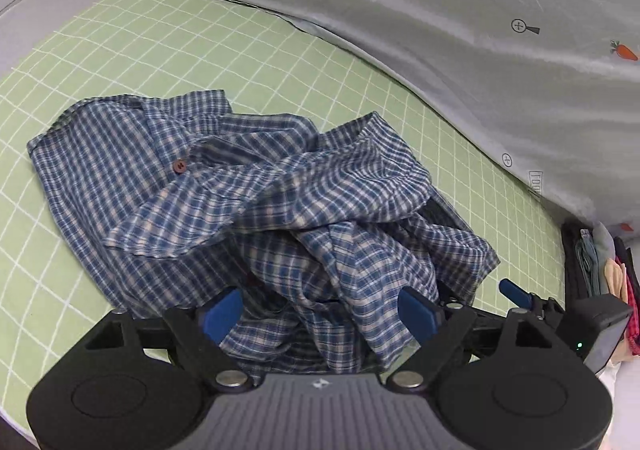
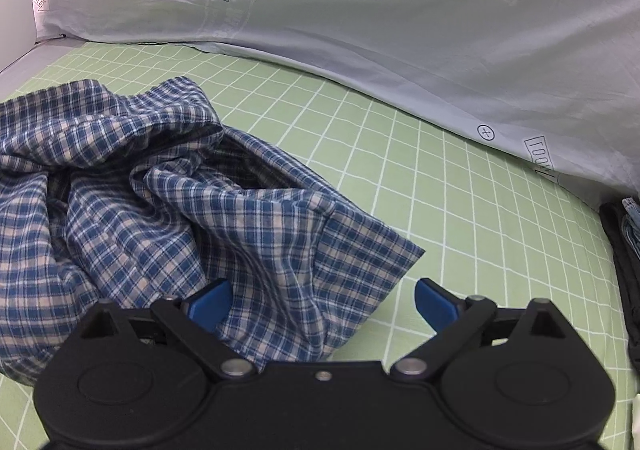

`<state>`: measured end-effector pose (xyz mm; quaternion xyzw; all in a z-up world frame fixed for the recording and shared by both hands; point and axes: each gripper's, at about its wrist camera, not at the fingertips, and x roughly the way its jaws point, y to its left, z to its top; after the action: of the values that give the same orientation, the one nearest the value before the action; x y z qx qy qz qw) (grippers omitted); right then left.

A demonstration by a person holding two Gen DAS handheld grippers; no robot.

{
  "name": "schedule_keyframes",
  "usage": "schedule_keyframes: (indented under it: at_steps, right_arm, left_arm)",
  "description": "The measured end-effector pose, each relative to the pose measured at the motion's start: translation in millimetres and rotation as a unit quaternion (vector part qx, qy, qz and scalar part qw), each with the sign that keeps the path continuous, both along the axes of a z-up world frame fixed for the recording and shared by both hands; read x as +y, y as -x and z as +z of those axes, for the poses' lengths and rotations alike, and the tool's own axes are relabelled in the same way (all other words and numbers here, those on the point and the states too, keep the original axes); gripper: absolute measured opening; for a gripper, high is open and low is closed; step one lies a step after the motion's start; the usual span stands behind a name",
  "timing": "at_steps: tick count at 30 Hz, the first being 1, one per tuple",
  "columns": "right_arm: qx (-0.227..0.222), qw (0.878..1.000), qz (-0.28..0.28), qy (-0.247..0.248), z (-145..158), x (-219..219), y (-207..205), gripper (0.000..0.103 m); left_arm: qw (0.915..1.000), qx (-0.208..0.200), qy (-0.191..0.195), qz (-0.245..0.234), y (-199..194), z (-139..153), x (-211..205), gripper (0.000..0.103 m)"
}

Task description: Fold clothes

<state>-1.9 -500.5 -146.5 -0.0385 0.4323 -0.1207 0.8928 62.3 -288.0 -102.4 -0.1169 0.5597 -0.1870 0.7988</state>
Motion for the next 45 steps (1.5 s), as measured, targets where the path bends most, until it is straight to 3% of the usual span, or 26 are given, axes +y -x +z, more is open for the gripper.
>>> schedule_keyframes:
  at_steps: [2,4,6,7,8,9,10,13,18,25,27,33,41,42,45]
  right_arm:
    - [0.004,1.0,-0.001,-0.007,-3.2,-2.3,-2.9,0.096]
    - [0.007,1.0,-0.003,-0.022,-4.9,-5.1,-5.7,0.086]
    - [0.007,0.999,-0.007,-0.043,-5.5,-6.9,-7.5,0.066]
    - [0.006,0.999,-0.008,-0.053,-5.3,-7.1,-8.0,0.059]
    - [0.003,0.998,-0.009,-0.062,-5.0,-7.4,-8.1,0.044]
    - [-0.001,0.998,-0.012,-0.069,-4.6,-7.4,-7.9,0.029]
    - [-0.005,0.997,-0.016,-0.07,-3.8,-7.2,-7.3,0.023]
    - [-0.038,0.996,-0.042,-0.068,3.5,-10.7,-1.7,0.004]
    - [-0.099,0.99,-0.084,-0.053,28.8,-24.8,10.9,0.001]
    - [-0.187,0.973,-0.132,-0.029,88.0,-58.8,35.0,0.0]
    - [-0.196,0.97,-0.138,-0.036,99.5,-68.5,35.8,0.0]
    - [-0.207,0.967,-0.145,-0.043,124.5,-71.2,39.6,0.0]
    - [-0.268,0.947,-0.176,-0.034,183.7,-81.0,57.4,0.0]
    - [-0.273,0.945,-0.177,-0.034,187.5,-83.2,54.4,0.0]
    - [-0.271,0.946,-0.175,-0.036,189.7,-87.8,38.9,0.0]
  left_arm:
    - [0.9999,0.014,0.004,-0.009,-7.3,-7.0,-12.9,0.086]
    - [0.9996,0.021,-0.005,-0.017,-12.7,-13.8,-23.3,0.084]
    - [0.9994,0.024,-0.016,-0.021,-16.8,-19.3,-28.7,0.076]
    - [0.9992,0.025,-0.022,-0.021,-19.0,-22.1,-30.4,0.063]
    - [0.9991,0.027,-0.026,-0.02,-21.2,-25.0,-31.0,0.046]
    - [0.999,0.031,-0.026,-0.016,-23.6,-28.2,-28.5,0.036]
    - [0.999,0.035,-0.027,-0.012,-26.1,-31.4,-26.0,0.017]
    - [0.9993,0.032,-0.017,-0.006,-29.5,-34.5,-15.0,0.008]
    - [0.9997,-0.006,-0.015,0.017,-25.6,-12.3,7.1,0.005]
    - [0.9932,-0.111,-0.015,0.034,-26.1,51.1,40.2,0.004]
    - [0.9929,-0.113,0.014,0.033,-32.1,58.7,47.7,0.004]
    - [0.9926,-0.107,0.052,0.026,-40.6,80.3,44.3,0.003]
    - [0.9773,-0.152,0.144,-0.03,-47.5,143.9,38.1,0.003]
    - [0.9766,-0.159,0.142,-0.033,-52.7,145.0,36.4,0.003]
    - [0.9817,-0.169,0.082,-0.03,-76.1,127.9,22.5,0.003]
